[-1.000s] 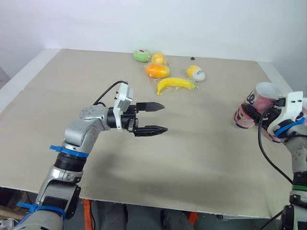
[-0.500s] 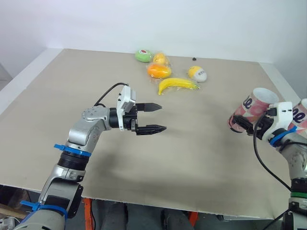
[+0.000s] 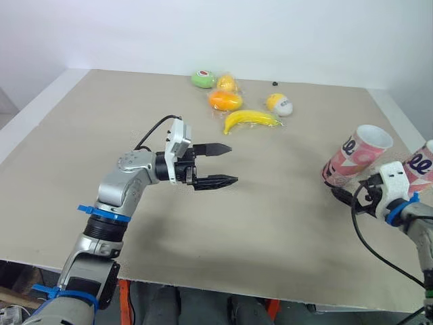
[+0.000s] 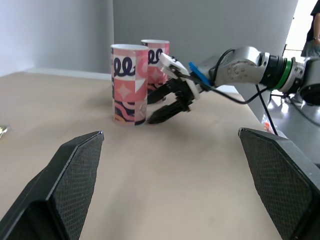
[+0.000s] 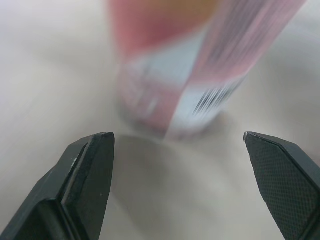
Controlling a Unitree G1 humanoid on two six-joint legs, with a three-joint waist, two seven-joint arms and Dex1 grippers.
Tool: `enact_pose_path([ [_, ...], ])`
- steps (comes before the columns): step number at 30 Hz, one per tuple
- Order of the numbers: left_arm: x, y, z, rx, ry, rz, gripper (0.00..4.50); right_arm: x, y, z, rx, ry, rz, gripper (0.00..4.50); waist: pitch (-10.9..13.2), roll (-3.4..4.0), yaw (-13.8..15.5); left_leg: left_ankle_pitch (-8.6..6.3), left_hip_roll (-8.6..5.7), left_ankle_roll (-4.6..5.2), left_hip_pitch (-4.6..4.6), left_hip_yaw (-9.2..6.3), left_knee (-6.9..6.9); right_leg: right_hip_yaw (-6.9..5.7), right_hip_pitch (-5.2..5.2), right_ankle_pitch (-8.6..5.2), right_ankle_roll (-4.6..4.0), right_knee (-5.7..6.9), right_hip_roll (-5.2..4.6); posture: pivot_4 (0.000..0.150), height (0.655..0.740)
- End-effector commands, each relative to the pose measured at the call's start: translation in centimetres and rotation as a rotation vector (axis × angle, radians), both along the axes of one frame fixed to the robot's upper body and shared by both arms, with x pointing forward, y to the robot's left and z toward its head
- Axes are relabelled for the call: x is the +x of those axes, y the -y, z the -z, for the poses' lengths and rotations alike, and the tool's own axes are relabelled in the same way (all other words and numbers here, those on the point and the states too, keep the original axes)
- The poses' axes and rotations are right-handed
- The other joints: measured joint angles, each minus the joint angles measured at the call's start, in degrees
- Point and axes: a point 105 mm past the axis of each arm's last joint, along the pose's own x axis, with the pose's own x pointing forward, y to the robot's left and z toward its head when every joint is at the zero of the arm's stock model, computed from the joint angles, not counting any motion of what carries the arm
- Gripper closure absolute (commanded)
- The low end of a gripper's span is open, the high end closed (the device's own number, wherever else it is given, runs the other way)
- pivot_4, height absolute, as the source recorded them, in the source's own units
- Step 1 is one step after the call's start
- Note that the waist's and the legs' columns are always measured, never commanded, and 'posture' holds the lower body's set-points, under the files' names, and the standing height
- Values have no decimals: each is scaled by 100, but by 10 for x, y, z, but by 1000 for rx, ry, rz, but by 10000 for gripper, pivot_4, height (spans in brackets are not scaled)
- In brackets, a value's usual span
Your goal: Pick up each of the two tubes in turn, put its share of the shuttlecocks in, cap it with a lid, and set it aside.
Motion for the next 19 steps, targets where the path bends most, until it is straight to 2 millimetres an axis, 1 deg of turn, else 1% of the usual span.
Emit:
enact_pose_path([
  [1, -4, -15, 12, 84, 29, -34, 0, -16, -14, -15, 0, 8, -113, 769, -2, 3, -1, 0, 0, 0, 0, 0, -1, 0, -1, 0, 0, 0, -1, 1500, 6946],
  [2, -6, -20, 20, 118, 33, -39, 0, -21, -20, -15, 12, 2, -145, 769, -2, 3, -1, -1, 0, 1, 3, 0, -1, 0, 2, -1, -1, -1, 0, 1500, 6946],
  [3, -5, -28, 29, 142, -1, -68, 0, -26, -33, -17, 47, 7, -196, 769, -3, 4, -17, -1, 1, 1, 4, -1, -2, -1, 3, -2, -1, -1, 0, 1500, 6946],
  [4, -4, -36, 38, 160, -46, -103, 0, -31, -50, -20, 78, 23, -273, 769, -3, 5, -25, -1, 1, 0, 6, -1, -2, 0, 3, -1, -1, -1, 1, 1500, 6946],
  [5, -3, -43, 43, 155, -88, -134, 0, -35, -65, -23, 111, 38, -332, 769, -2, 4, -37, 0, 1, 0, 7, -1, -1, 1, 3, -1, 1, 0, 0, 1500, 6946],
  [6, -2, -48, 46, 147, -118, -162, 0, -36, -76, -25, 133, 50, -370, 769, -2, 3, -46, 0, 5, -1, 8, -1, 1, 0, 3, -3, 4, 1, 2, 1500, 6946],
  [9, 7, -57, 46, 95, -109, -286, 0, -32, -95, -27, 194, 85, -407, 769, 0, 0, -39, 11, 8, 2, 9, -5, 4, -1, 5, 1, 26, 0, 3, 1500, 6946],
  [12, 15, -68, 62, 114, -137, -411, 0, -32, -133, -23, 276, 99, -517, 769, 0, -12, -15, 22, 7, 11, 9, -2, 12, -1, 7, 8, 7, -5, -2, 1500, 6946],
  [13, 17, -71, 67, 120, -133, -439, 0, -31, -142, -20, 294, 99, -534, 769, -1, -12, -13, 24, 7, 13, 9, -2, 12, -1, 7, 10, 6, -5, -3, 1500, 6946],
  [16, 14, -73, 76, 122, -129, -458, 0, -25, -155, -14, 316, 98, -550, 769, -1, -12, 14, 29, 4, 19, 5, 3, 11, -1, 3, 15, 0, -4, -9, 1500, 6946],
  [19, 8, -71, 80, 98, -138, -442, 0, -20, -160, -11, 325, 97, -554, 769, -1, -12, 14, 30, 3, 19, 1, 8, 10, 1, 1, 24, -17, -5, -13, 1500, 6946],
])
